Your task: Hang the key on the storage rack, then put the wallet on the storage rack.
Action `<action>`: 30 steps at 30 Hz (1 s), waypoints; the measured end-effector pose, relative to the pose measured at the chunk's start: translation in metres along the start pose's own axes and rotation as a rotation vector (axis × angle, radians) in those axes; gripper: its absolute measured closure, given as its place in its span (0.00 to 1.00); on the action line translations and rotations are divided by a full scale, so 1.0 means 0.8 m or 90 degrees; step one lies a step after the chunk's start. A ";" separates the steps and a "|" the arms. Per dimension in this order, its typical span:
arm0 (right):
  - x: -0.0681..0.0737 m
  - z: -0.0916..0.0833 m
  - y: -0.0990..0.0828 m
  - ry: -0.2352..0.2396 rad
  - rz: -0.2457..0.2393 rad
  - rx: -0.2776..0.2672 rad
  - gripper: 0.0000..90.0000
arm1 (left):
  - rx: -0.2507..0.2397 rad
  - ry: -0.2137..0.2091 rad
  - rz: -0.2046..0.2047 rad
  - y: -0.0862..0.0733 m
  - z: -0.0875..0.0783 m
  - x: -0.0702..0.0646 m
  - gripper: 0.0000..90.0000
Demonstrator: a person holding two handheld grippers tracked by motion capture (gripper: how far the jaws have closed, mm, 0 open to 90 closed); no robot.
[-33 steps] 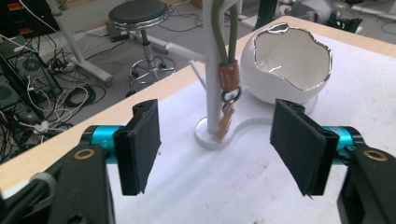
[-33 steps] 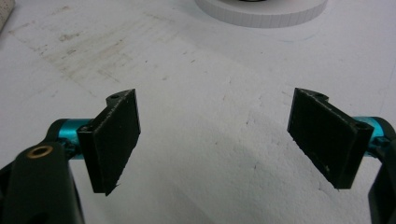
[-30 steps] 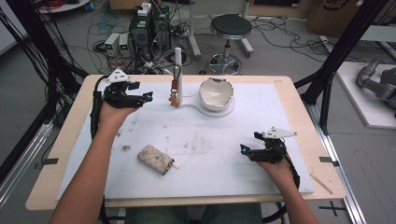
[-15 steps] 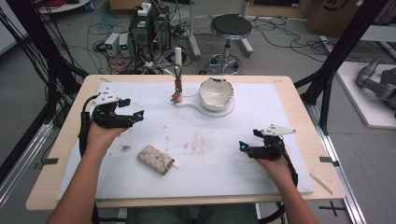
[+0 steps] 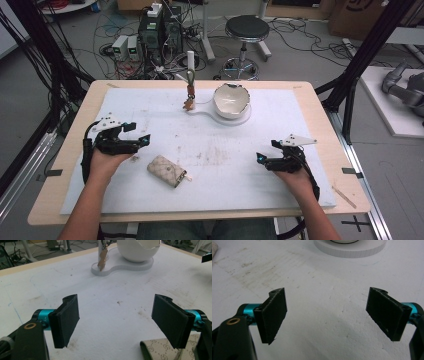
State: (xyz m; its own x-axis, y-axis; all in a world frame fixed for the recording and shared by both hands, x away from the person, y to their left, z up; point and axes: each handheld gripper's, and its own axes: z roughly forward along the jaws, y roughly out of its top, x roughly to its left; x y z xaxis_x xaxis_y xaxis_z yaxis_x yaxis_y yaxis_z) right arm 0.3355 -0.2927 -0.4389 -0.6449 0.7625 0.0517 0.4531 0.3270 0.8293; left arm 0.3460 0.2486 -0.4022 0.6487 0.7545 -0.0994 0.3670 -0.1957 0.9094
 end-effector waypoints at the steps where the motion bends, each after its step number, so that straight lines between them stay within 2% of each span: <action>1: -0.001 0.000 0.000 -0.002 0.000 0.000 0.19 | 0.001 0.000 0.002 -0.001 -0.001 0.001 0.24; 9: 0.000 -0.003 0.001 -0.005 0.003 -0.005 0.19 | -0.017 -0.003 -0.004 -0.002 -0.008 0.006 0.24; 16: -0.002 -0.001 0.002 -0.012 0.003 -0.001 0.19 | -0.007 0.002 0.005 -0.006 -0.016 0.013 0.24; 20: -0.002 -0.003 0.002 -0.015 0.009 -0.005 0.19 | -0.009 -0.002 -0.001 -0.008 -0.021 0.017 0.24; 25: 0.002 -0.005 0.004 -0.016 0.010 -0.007 0.19 | -0.011 0.002 0.003 -0.011 -0.026 0.018 0.23; 30: 0.011 -0.001 0.010 -0.008 0.004 -0.013 0.19 | 0.002 0.012 0.006 -0.021 -0.033 0.019 0.23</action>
State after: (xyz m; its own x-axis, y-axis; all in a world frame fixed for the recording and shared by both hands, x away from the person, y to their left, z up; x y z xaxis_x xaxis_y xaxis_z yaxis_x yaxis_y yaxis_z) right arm 0.3330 -0.2839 -0.4316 -0.6346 0.7713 0.0497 0.4445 0.3116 0.8399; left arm 0.3323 0.2798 -0.4087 0.6393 0.7643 -0.0839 0.3637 -0.2044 0.9088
